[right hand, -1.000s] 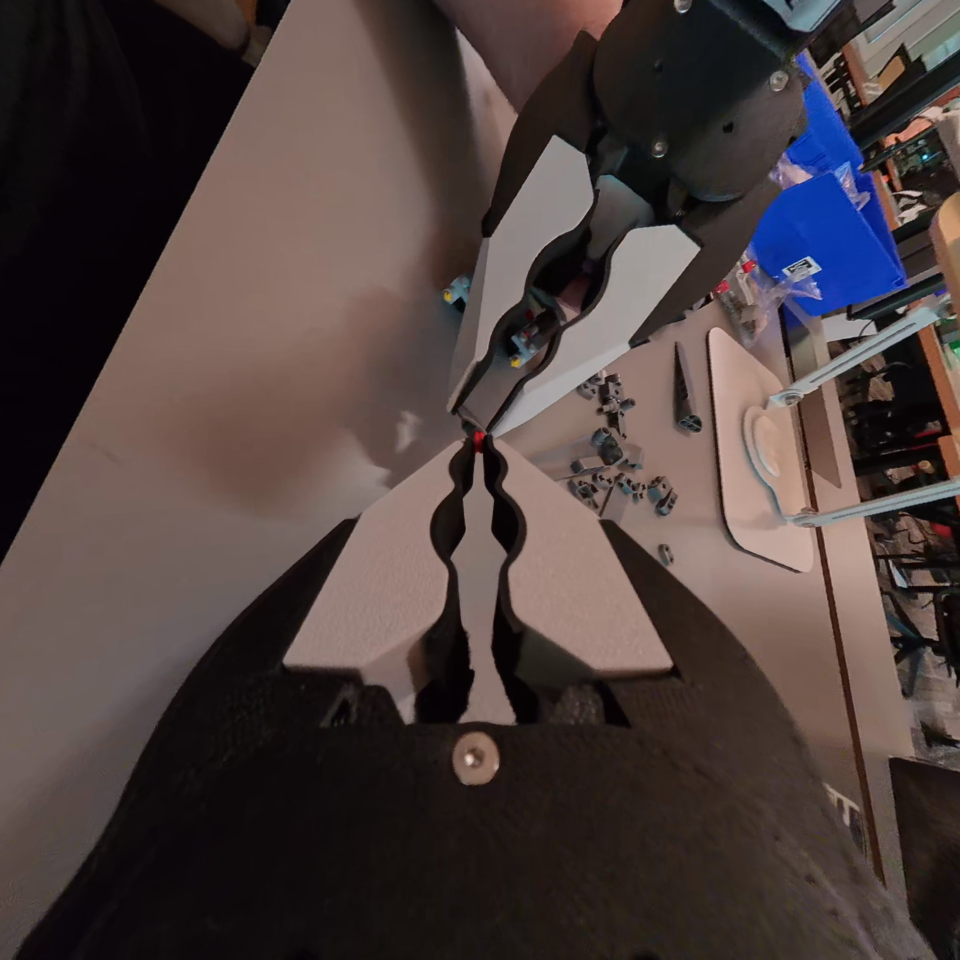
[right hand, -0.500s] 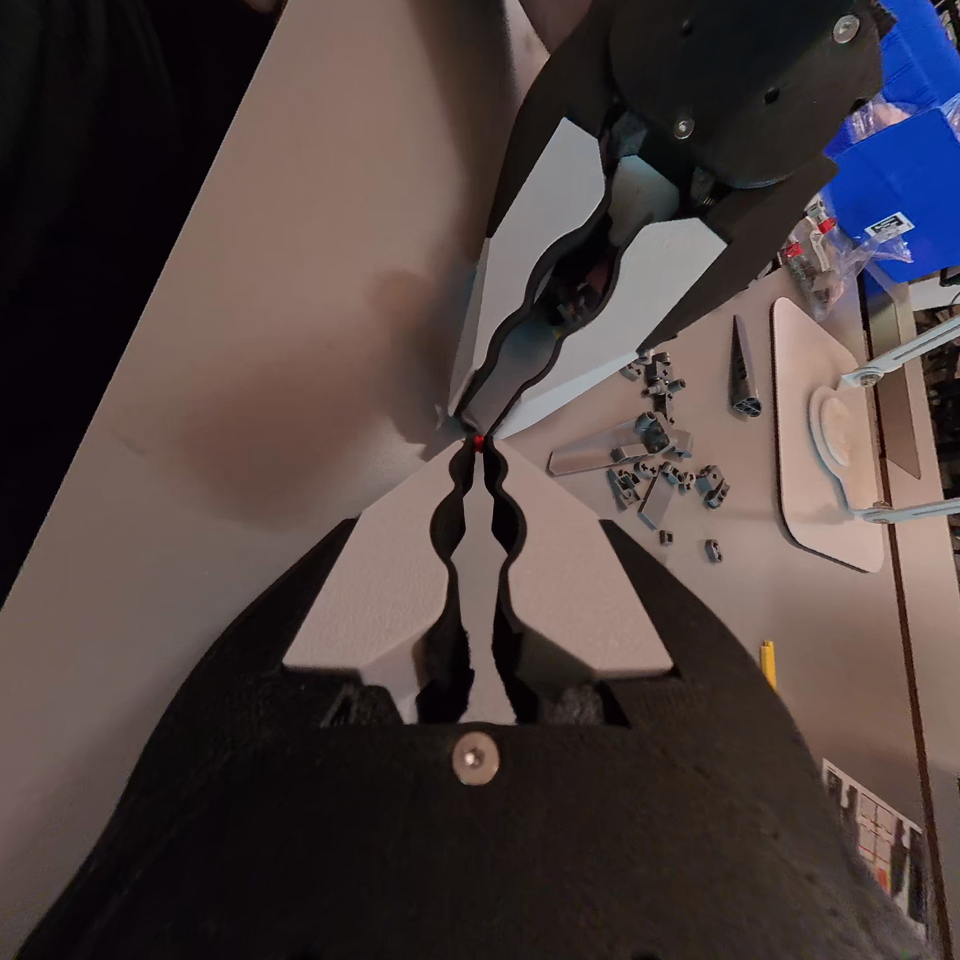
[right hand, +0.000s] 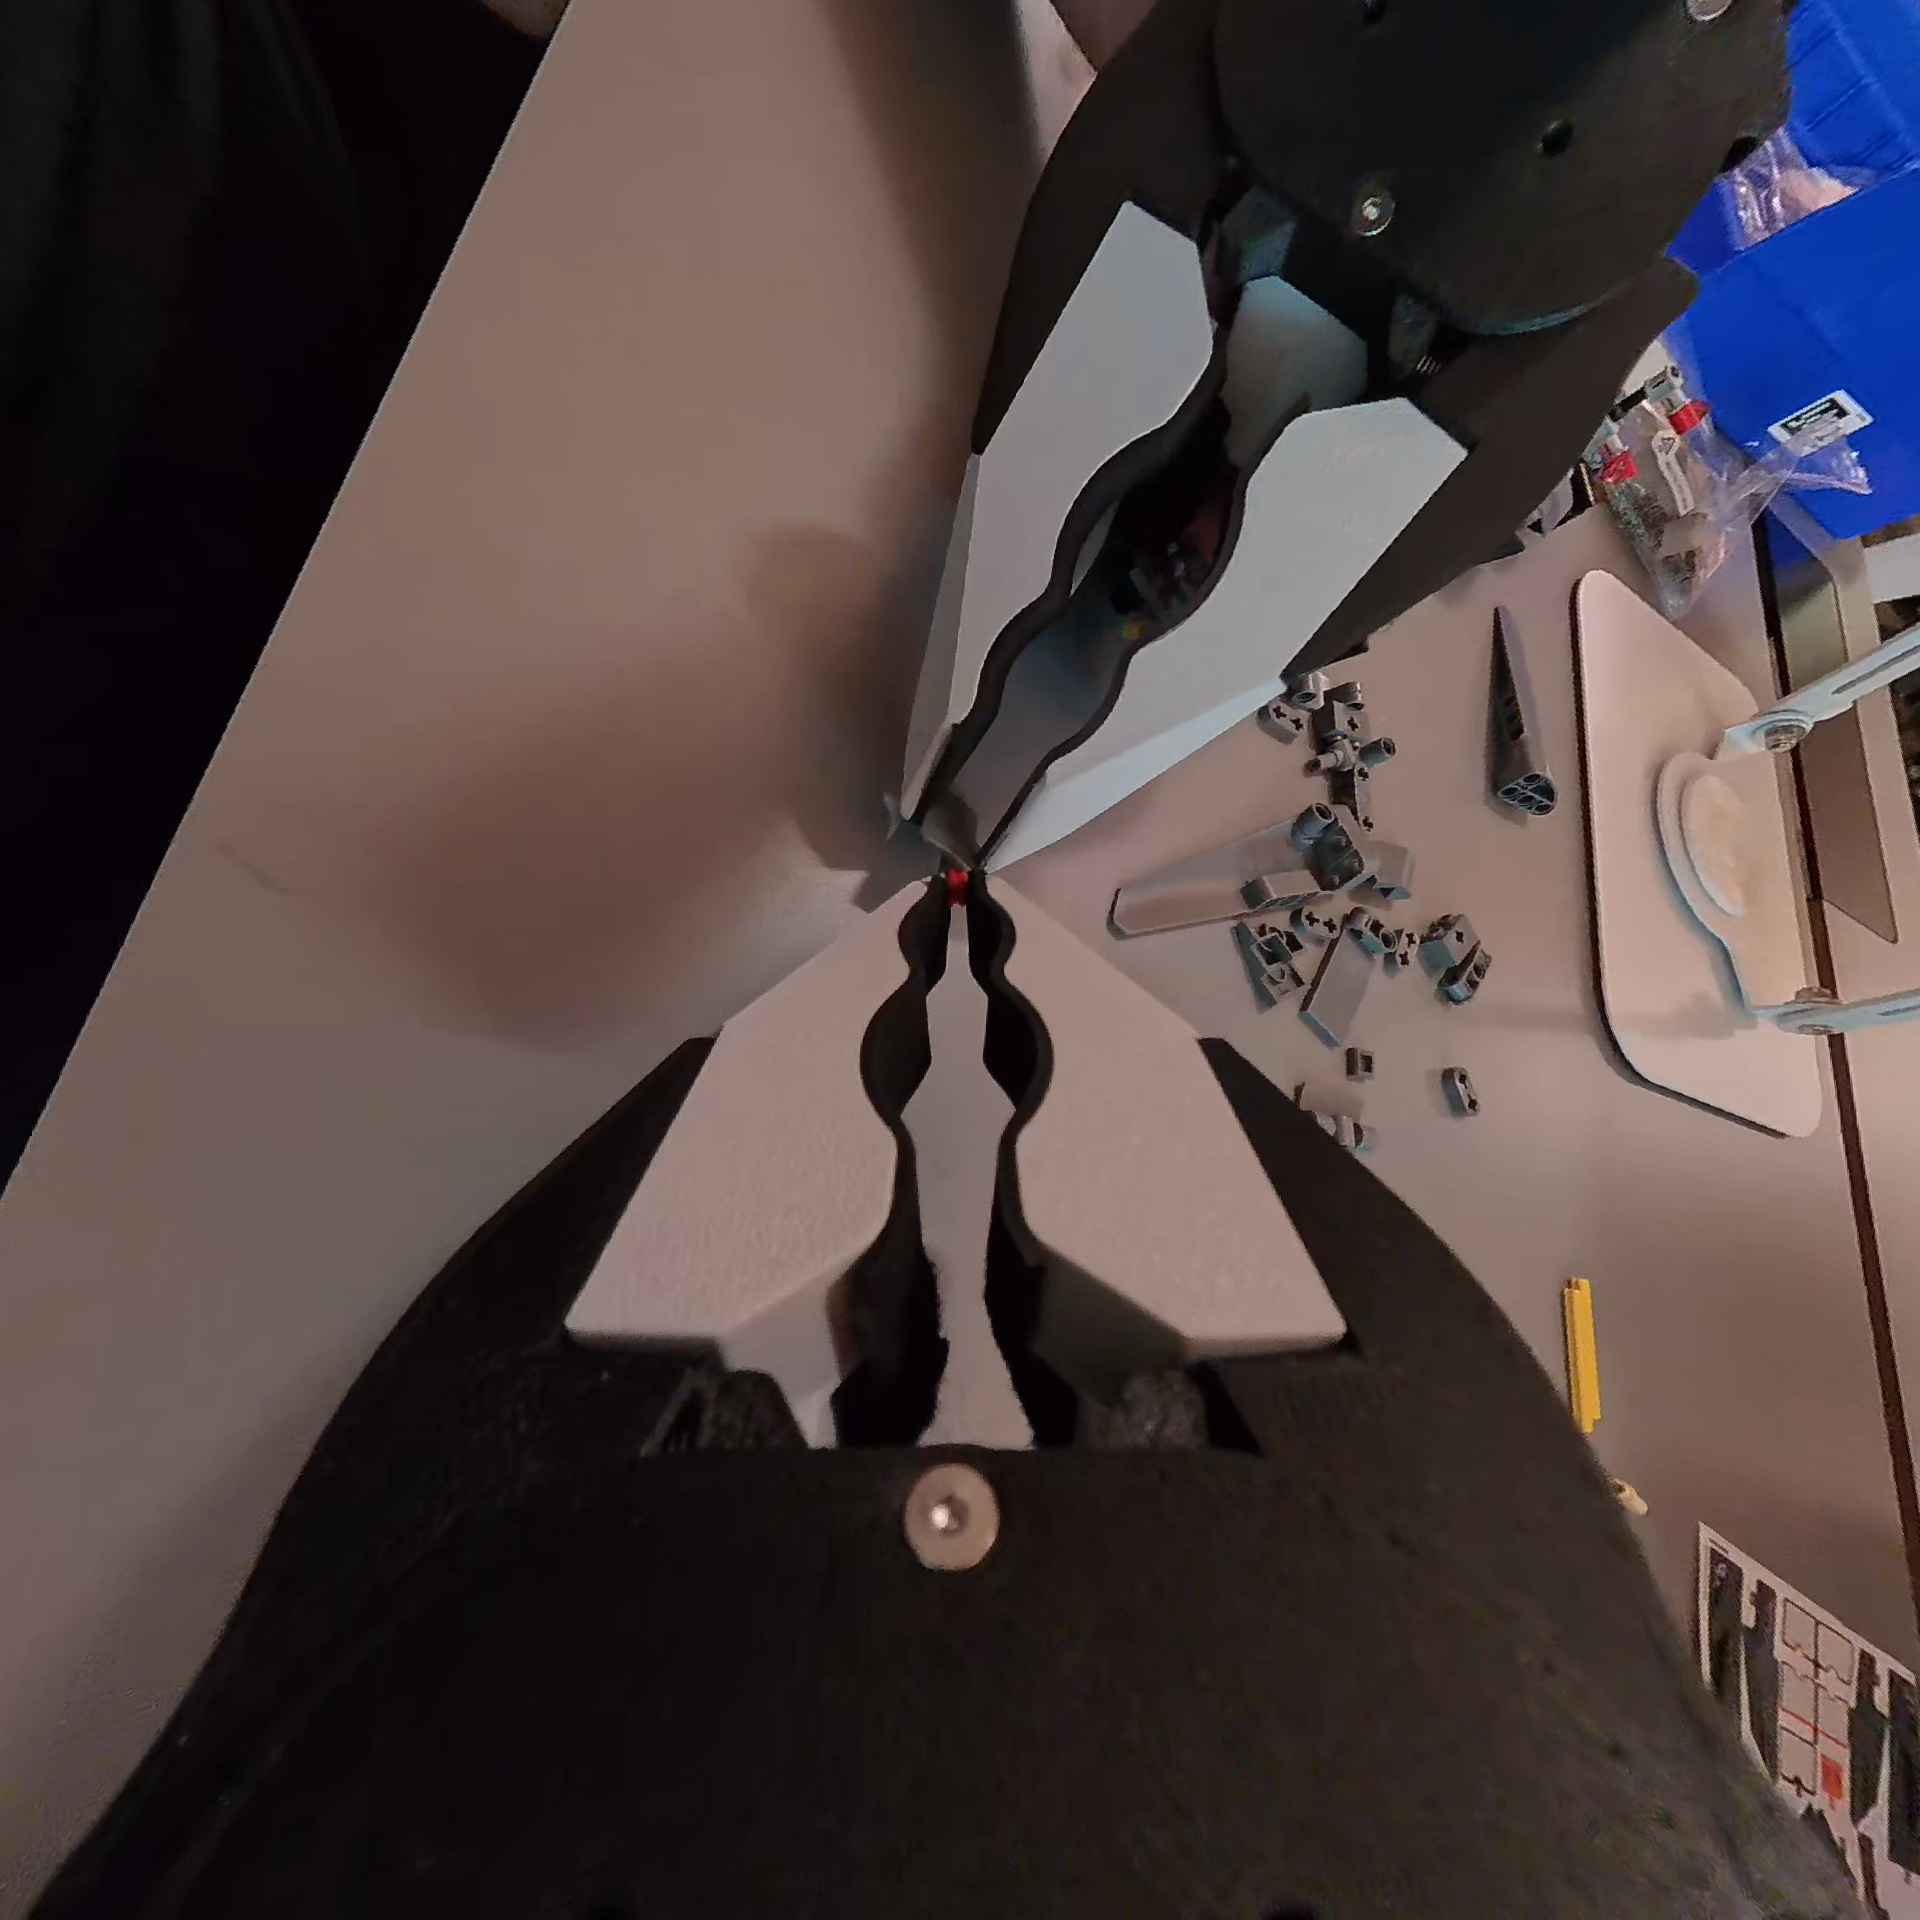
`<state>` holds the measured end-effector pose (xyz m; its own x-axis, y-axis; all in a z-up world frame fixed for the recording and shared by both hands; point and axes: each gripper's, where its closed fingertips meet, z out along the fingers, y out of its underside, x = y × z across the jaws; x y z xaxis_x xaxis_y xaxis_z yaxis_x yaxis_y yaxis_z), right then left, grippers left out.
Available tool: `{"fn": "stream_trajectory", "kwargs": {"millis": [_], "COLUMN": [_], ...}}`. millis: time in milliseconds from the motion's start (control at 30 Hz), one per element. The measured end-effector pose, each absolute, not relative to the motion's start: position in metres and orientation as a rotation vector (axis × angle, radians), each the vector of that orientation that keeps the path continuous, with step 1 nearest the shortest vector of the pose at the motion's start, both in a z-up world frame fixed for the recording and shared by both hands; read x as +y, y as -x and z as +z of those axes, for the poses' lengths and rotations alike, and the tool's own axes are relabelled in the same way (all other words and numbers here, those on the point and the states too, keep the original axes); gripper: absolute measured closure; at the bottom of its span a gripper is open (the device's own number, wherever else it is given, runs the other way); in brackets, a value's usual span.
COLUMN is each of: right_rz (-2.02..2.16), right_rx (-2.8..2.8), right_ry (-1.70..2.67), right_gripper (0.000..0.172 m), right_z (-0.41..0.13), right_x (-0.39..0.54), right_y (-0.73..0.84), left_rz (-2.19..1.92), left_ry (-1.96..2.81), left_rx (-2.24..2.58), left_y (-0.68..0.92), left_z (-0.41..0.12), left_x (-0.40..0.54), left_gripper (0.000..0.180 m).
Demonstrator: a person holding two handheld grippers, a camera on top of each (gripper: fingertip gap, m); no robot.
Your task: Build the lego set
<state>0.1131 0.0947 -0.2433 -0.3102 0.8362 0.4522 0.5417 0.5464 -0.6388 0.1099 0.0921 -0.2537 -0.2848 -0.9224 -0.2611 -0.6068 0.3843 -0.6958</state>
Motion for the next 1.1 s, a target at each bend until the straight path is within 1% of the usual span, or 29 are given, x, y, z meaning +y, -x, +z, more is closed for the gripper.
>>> {"fn": "stream_trajectory", "kwargs": {"millis": [367,400,433,567,800,933,1100], "right_rz": [0.506,0.507,0.510,0.499,0.498,0.551,0.697], "right_rx": [-1.918,-1.915,-1.913,-1.914,-1.911,-1.854,-1.709], "right_ry": [1.085,1.083,1.081,1.091,1.116,1.143,1.221], "right_gripper": [0.171,0.170,0.170,0.170,0.170,0.171,0.171], "right_z": [-0.229,-0.228,-0.228,-0.231,-0.234,-0.224,-0.201], "right_x": [0.099,0.099,0.099,0.101,0.103,0.106,0.112], "right_y": [-0.113,-0.113,-0.113,-0.113,-0.114,-0.117,-0.121], "left_rz": [-0.701,-0.706,-0.718,-0.745,-0.692,-0.686,-0.734], "left_ry": [1.303,1.300,1.291,1.290,1.304,1.334,1.350], "left_rx": [1.915,1.906,1.873,1.855,1.868,1.819,1.682], "left_y": [-0.109,-0.109,-0.111,-0.111,-0.111,-0.112,-0.112], "left_z": [-0.239,-0.237,-0.232,-0.227,-0.234,-0.230,-0.211], "left_x": [0.097,0.097,0.099,0.100,0.102,0.107,0.112], "left_gripper": [0.170,0.172,0.180,0.180,0.180,0.180,0.180]}}
